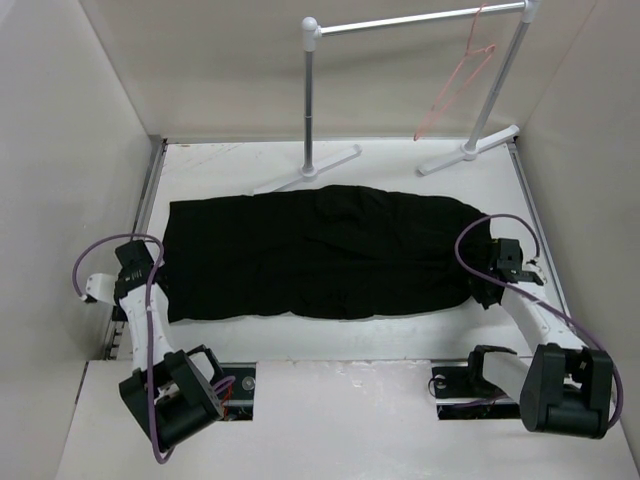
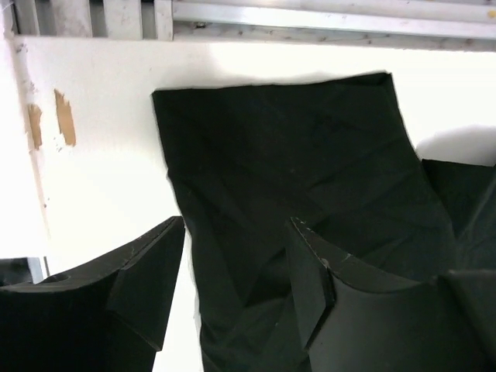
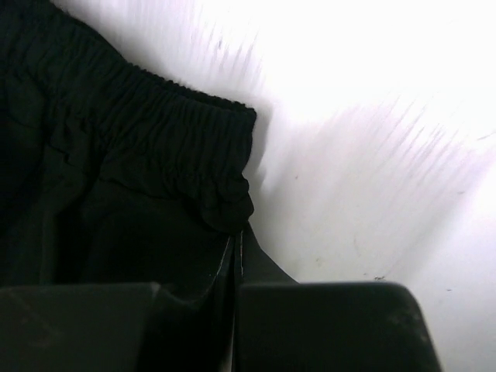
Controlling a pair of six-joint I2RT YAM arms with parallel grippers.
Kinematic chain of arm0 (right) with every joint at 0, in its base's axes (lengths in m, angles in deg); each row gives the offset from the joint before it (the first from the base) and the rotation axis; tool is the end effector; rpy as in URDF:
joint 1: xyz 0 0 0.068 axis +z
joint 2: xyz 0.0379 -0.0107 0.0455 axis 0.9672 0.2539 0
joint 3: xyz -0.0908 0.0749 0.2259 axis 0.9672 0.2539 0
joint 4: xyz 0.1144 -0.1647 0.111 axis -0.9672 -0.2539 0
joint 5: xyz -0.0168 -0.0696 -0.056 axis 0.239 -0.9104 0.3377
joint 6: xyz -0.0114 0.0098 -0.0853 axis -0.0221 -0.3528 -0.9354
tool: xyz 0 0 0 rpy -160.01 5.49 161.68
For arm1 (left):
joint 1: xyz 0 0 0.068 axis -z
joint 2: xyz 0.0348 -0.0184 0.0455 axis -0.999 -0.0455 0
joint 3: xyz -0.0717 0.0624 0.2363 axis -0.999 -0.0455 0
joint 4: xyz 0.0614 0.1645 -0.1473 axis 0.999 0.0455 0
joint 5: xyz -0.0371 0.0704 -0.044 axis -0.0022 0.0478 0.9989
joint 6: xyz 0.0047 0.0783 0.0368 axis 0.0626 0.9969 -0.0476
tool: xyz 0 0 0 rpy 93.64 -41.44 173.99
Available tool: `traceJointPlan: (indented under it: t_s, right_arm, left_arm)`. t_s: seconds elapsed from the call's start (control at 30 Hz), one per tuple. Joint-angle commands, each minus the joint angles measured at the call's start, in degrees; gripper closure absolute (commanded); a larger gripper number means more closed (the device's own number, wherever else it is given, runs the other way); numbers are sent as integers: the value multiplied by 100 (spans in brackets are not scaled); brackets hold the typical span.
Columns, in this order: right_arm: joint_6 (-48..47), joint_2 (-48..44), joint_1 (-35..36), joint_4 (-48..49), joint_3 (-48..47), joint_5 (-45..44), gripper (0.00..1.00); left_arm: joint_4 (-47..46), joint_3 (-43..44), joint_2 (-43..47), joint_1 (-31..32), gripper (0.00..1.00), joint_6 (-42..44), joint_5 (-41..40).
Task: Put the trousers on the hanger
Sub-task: Fold the trousers at the center of the board.
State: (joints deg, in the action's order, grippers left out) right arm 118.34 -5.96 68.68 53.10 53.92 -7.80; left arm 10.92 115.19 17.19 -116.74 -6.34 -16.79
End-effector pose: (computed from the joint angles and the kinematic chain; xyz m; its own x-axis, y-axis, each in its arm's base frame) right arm 0.1691 -0.0385 0.1282 -0.2462 0.8841 -0.3972 0.8929 0.3663 0.2619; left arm 0.1478 0.1175 0.1803 0.1052 -0.8011 -0.5892 -0.9600 0.0728 -0.2705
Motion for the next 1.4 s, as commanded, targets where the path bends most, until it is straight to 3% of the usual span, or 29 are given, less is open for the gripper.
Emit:
traceJointPlan:
  t_s: [0.0,0.23,0.33,0.47,0.63,0.7,0.8,0.87,0.97,1.2,1.37]
  right_arm:
    - [-155,-241,-257,-59,-459,-323,98]
    - [-24,-364,-574,195,-503,-226,97]
    - [-24,-250,-565,265,-600,-121,97]
    - [-6,-224,-486,380,-635,55,97]
    - [-24,-232,-345,389,-574,90,96]
    - [-32,-259,-345,380,-548,143,96]
    - [-76,-390,-354,319,-443,195,96]
    - [-146,-548,-354,196,-363,196,96]
    - [-199,-838,-380,-129,-302,222,96]
    - [-366,-2182,-635,-1341,-239,153,95]
    - [-243,-2395,-530,-1808,-503,-41,94]
  left_arm:
    - [362,1,166,-6,47,-206,39]
    - [1389,26,254,372,58,-372,-179]
    - [1549,-43,333,521,57,-740,-277]
    - [1243,-517,526,487,51,-1338,47]
    - [574,-1080,641,215,50,-1383,189]
    - [250,-1387,702,92,55,-1375,206]
    - [-94,-1529,773,-163,74,-1287,285]
    - [-156,-1223,790,-138,88,-1051,443]
    - [-86,-573,852,169,95,-542,296]
    - [555,842,563,337,99,242,-698]
    - [1144,2047,70,504,100,672,-1128]
